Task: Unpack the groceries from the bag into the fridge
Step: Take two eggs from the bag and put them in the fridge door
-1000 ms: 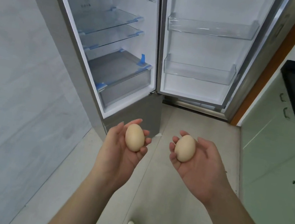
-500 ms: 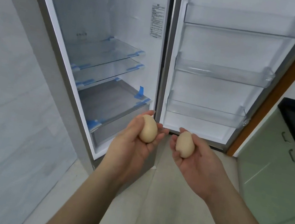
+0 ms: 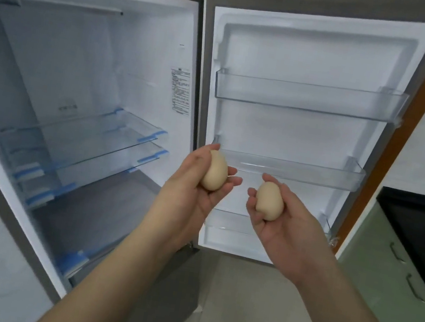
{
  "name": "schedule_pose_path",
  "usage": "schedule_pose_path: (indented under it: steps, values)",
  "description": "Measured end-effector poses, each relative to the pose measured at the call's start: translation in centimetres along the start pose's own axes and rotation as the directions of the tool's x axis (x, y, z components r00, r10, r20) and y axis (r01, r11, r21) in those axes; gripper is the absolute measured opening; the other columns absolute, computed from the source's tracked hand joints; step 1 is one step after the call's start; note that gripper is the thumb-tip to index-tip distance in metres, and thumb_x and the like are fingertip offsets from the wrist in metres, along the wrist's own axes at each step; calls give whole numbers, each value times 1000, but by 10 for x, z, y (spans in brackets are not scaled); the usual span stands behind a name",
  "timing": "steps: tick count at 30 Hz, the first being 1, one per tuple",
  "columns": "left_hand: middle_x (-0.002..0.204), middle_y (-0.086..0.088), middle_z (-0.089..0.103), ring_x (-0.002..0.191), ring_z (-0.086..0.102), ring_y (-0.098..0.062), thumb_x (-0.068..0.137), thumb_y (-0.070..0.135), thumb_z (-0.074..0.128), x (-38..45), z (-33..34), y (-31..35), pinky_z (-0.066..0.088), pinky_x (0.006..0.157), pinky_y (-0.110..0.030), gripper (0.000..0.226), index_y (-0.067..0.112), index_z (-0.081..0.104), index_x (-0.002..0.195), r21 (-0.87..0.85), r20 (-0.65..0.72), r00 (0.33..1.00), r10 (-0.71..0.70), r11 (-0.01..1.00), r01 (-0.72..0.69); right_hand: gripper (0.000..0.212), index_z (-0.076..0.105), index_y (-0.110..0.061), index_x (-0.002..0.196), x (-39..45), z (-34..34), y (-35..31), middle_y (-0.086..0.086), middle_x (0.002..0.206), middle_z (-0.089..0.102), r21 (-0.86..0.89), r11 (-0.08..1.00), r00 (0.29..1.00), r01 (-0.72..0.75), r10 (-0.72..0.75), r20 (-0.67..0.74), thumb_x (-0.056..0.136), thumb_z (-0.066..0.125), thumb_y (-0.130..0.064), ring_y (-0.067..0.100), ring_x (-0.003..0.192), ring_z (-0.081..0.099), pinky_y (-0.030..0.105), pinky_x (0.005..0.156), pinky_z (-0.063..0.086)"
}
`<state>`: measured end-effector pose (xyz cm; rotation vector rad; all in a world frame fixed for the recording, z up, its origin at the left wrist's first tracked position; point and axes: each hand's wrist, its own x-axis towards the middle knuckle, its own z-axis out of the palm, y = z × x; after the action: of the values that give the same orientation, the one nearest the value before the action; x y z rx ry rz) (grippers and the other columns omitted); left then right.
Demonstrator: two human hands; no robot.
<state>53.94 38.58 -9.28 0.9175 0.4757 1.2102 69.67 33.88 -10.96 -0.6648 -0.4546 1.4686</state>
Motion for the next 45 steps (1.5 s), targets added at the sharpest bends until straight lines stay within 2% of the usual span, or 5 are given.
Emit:
schedule_pose_path:
  steps: [6, 13, 25, 33, 45]
  values:
    - [91, -9, 70, 64, 63, -18, 104, 32, 36, 68, 30, -17, 45, 53, -22, 29, 23, 57, 121, 281, 11, 1000, 30, 959, -31, 32, 68, -16, 110, 50, -26, -69, 14, 89, 61, -119, 991, 998, 55, -52, 24, 87, 55, -34, 15, 56, 48, 20, 46, 45]
    - [102, -11, 69, 71, 64, -21, 100, 34, 47, 126, 38, -44, 48, 74, -33, 25, 31, 61, 120, 429, -10, 1000, 4, 904, 1, 34, 59, -12, 126, 109, -57, -110, 15, 95, 58, -210, 978, 998, 4, 9, 63, 96, 44, -17, 22, 70, 54, 34, 77, 43]
    - [111, -8, 64, 67, 54, -22, 101, 25, 46, 220, 4, -60, 46, 64, -30, 26, 33, 63, 119, 451, 95, 991, -94, 891, 41, 30, 56, -13, 123, 189, -57, -128, 20, 103, 66, -515, 855, 998, 65, -65, 17, 96, 47, -1, 29, 79, 71, 30, 75, 59]
    - [104, -9, 57, 67, 53, -12, 99, 22, 49, 277, -12, -54, 51, 71, -27, 20, 30, 62, 112, 603, 197, 961, -193, 797, 36, 35, 62, -28, 115, 231, -61, -137, 2, 99, 73, -951, 292, 979, 103, -199, 45, 83, 71, -18, 17, 85, 70, 24, 82, 52]
    - [104, 0, 69, 90, 69, -9, 94, 19, 61, 301, -18, -59, 54, 77, -22, 43, 35, 48, 132, 758, 315, 890, -331, 652, -25, 40, 60, -35, 113, 276, -94, -137, -10, 105, 62, -997, -39, 994, 61, -89, 64, 77, 77, -33, 14, 88, 65, 26, 78, 52]
